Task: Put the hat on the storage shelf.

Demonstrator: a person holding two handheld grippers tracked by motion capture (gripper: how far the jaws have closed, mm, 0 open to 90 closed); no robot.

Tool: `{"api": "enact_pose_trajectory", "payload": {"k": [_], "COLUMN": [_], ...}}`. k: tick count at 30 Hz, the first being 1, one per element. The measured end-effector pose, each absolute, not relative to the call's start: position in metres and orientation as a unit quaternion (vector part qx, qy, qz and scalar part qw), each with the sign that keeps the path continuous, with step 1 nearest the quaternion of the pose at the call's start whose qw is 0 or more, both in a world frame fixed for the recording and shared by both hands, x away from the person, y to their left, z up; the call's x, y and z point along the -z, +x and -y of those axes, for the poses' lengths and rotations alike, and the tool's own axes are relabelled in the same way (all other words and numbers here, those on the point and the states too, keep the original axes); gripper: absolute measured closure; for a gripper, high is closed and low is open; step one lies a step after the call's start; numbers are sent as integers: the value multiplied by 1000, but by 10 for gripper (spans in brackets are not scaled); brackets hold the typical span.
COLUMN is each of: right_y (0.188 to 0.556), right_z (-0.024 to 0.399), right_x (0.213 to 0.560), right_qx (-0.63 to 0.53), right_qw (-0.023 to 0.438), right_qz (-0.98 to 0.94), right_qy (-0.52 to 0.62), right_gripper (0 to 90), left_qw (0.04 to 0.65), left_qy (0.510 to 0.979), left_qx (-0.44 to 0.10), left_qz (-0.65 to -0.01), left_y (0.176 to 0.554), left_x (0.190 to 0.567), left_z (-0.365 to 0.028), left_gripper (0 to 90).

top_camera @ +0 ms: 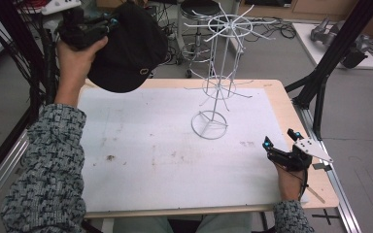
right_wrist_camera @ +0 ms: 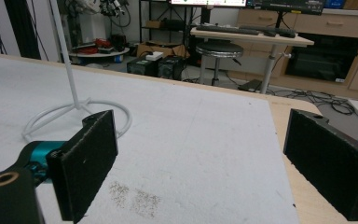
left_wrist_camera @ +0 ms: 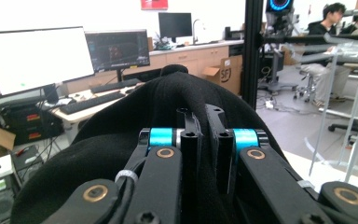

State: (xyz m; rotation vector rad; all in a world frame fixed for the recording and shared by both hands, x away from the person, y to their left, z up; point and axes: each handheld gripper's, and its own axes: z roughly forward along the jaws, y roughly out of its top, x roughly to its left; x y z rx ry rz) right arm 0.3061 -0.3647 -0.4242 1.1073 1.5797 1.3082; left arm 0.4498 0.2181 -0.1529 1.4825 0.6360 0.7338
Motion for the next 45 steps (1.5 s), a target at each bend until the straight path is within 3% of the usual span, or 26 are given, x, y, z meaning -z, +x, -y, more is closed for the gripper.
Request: {"api": "enact_pose_trajectory", "payload": {"k": [30, 45], "right_y": [310, 312], "right_z": [365, 365], "right_x": [426, 427], "right_qx": [-512, -511], "right_qw": [393, 390], "right_qz": [-627, -629], "right_qy": [437, 438], "right_gripper": [89, 89], "left_qw": [714, 740], "left_qy": [596, 597], "left_qx": [-297, -241], "left_qz": [-216, -195], "left_y": [443, 452], "left_x": [46, 41], "left_z": [-203, -177], "left_gripper": [856, 855]}}
